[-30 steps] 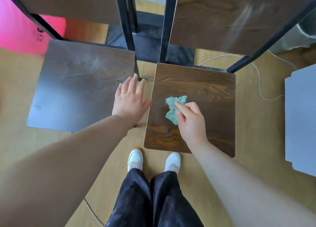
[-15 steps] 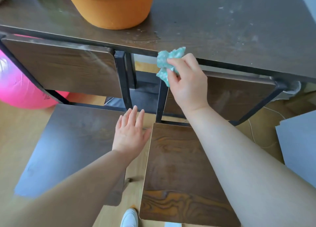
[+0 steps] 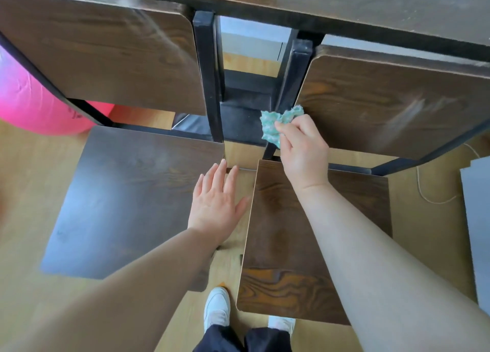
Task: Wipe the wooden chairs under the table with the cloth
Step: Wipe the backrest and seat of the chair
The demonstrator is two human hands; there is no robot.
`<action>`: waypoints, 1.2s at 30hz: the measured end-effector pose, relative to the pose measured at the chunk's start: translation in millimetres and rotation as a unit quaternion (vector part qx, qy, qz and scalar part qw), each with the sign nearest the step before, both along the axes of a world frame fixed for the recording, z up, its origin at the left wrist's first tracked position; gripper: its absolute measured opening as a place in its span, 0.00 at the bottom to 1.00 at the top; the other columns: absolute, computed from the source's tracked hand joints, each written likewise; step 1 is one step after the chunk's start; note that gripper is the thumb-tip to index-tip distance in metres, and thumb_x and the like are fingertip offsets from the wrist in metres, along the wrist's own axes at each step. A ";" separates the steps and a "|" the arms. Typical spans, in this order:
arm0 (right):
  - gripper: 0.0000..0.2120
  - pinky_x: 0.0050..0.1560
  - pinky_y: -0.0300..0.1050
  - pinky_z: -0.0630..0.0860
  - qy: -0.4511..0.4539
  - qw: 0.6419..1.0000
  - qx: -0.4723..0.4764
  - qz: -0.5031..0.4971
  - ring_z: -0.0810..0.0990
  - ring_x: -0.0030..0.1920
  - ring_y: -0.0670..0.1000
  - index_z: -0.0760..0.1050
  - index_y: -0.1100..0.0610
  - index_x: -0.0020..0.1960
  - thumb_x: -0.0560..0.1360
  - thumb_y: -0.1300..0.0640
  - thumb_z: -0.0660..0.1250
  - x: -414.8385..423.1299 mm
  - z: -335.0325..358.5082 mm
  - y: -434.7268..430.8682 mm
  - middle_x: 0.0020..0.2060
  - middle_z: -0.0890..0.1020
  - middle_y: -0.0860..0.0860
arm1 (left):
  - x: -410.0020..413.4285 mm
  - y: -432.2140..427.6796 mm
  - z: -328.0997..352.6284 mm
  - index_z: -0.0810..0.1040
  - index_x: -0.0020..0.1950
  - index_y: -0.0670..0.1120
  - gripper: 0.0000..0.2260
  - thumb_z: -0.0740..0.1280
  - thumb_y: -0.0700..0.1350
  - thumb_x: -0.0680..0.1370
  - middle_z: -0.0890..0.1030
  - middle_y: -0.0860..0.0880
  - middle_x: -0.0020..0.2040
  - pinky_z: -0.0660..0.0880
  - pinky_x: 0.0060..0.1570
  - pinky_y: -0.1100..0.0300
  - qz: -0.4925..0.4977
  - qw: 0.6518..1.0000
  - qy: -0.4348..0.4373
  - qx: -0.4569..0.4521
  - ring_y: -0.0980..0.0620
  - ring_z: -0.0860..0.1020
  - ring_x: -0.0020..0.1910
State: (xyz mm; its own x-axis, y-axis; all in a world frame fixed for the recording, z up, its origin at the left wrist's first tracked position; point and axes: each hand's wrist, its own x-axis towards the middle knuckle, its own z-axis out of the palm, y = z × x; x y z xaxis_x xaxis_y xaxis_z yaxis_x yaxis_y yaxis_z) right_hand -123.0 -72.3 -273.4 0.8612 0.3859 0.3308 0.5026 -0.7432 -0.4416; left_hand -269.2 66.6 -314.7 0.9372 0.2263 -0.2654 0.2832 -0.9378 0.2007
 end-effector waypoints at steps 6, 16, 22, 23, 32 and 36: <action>0.08 0.49 0.38 0.77 0.081 0.995 0.022 -0.044 0.78 0.51 0.49 0.81 0.60 0.54 0.78 0.59 0.67 -15.0 -48.4 6.2 0.51 0.78 0.51 | -12.2 9.5 -23.2 0.53 0.81 0.51 0.31 0.51 0.64 0.81 0.53 0.47 0.81 0.47 0.77 0.48 0.006 1.000 0.017 -0.003 0.45 0.50 0.80; 0.08 0.53 0.41 0.80 0.192 0.971 0.032 -0.136 0.79 0.55 0.50 0.82 0.58 0.54 0.77 0.62 0.67 -24.6 -97.8 19.3 0.55 0.77 0.50 | -24.3 17.2 -34.9 0.52 0.81 0.51 0.31 0.51 0.63 0.82 0.51 0.47 0.81 0.48 0.77 0.47 0.006 0.999 0.030 -0.012 0.45 0.50 0.80; 0.15 0.47 0.31 0.75 0.280 0.940 -0.092 -0.171 0.78 0.60 0.51 0.75 0.56 0.64 0.79 0.53 0.66 -36.6 -108.3 9.4 0.61 0.75 0.51 | -31.6 18.6 -26.5 0.53 0.81 0.50 0.31 0.52 0.63 0.82 0.52 0.46 0.81 0.50 0.77 0.46 0.003 0.999 0.030 -0.021 0.45 0.50 0.80; 0.17 0.52 0.38 0.76 0.277 0.941 -0.109 -0.158 0.78 0.60 0.51 0.75 0.57 0.64 0.78 0.52 0.68 -41.7 -106.9 9.1 0.61 0.75 0.52 | -32.2 18.5 -25.3 0.53 0.81 0.50 0.31 0.52 0.63 0.82 0.52 0.47 0.81 0.49 0.77 0.46 0.001 0.999 0.031 -0.021 0.45 0.50 0.80; 0.12 0.42 0.33 0.67 0.334 0.920 -0.122 -0.166 0.76 0.52 0.48 0.75 0.55 0.61 0.79 0.55 0.66 -102.4 -112.9 -21.4 0.51 0.74 0.46 | -34.4 7.5 -5.3 0.52 0.81 0.50 0.30 0.50 0.62 0.82 0.51 0.46 0.81 0.48 0.77 0.46 -0.011 0.999 0.030 -0.015 0.45 0.48 0.80; 0.10 0.46 0.37 0.71 0.337 0.921 -0.147 -0.130 0.77 0.50 0.51 0.78 0.56 0.59 0.78 0.56 0.67 -126.4 -102.8 -37.7 0.52 0.74 0.47 | -37.6 1.0 5.0 0.53 0.80 0.50 0.30 0.50 0.62 0.82 0.53 0.46 0.81 0.48 0.77 0.46 -0.020 1.000 0.021 -0.011 0.45 0.49 0.80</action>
State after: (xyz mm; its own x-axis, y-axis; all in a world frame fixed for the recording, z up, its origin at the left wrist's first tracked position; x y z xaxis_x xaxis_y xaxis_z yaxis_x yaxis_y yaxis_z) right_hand -249.5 -110.1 -376.2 0.9089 0.1247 -0.3980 -0.0241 -0.9370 -0.3485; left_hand -306.8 67.6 -309.7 0.9332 0.1826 -0.3096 0.2545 -0.9439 0.2103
